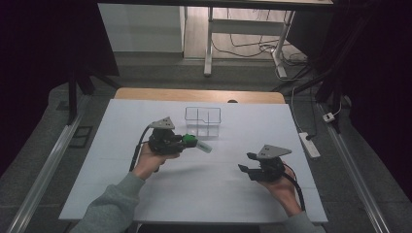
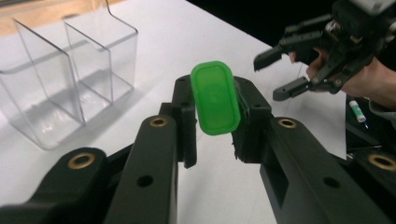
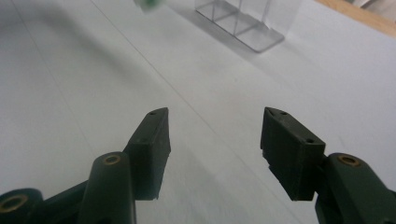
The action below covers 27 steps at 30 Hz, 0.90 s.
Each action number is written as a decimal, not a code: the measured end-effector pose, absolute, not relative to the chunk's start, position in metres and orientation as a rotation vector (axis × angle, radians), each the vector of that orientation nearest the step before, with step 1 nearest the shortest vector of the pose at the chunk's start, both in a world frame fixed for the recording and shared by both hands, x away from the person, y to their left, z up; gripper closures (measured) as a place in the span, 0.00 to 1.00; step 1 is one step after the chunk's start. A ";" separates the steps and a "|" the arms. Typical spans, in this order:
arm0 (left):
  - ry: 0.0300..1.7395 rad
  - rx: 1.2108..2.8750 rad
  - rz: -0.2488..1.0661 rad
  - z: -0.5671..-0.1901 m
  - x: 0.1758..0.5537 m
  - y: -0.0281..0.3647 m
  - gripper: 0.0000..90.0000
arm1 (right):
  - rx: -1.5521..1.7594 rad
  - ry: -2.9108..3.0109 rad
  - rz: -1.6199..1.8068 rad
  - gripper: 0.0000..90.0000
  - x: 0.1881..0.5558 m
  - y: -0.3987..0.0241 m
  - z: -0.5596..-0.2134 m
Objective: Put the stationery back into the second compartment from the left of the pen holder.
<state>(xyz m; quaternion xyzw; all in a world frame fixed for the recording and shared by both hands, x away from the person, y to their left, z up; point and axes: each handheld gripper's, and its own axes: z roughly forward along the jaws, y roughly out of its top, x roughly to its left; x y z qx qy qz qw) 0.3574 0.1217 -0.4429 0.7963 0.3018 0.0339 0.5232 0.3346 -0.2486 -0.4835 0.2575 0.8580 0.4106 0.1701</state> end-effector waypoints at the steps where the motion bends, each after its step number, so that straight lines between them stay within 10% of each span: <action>1: 0.722 1.906 0.090 -0.440 0.358 0.123 0.81 | 0.740 2.439 1.159 0.46 0.334 -0.252 -0.484; 27: 0.848 1.951 0.236 -0.388 0.429 0.129 0.81 | 0.847 2.441 1.109 0.43 0.325 -0.293 -0.495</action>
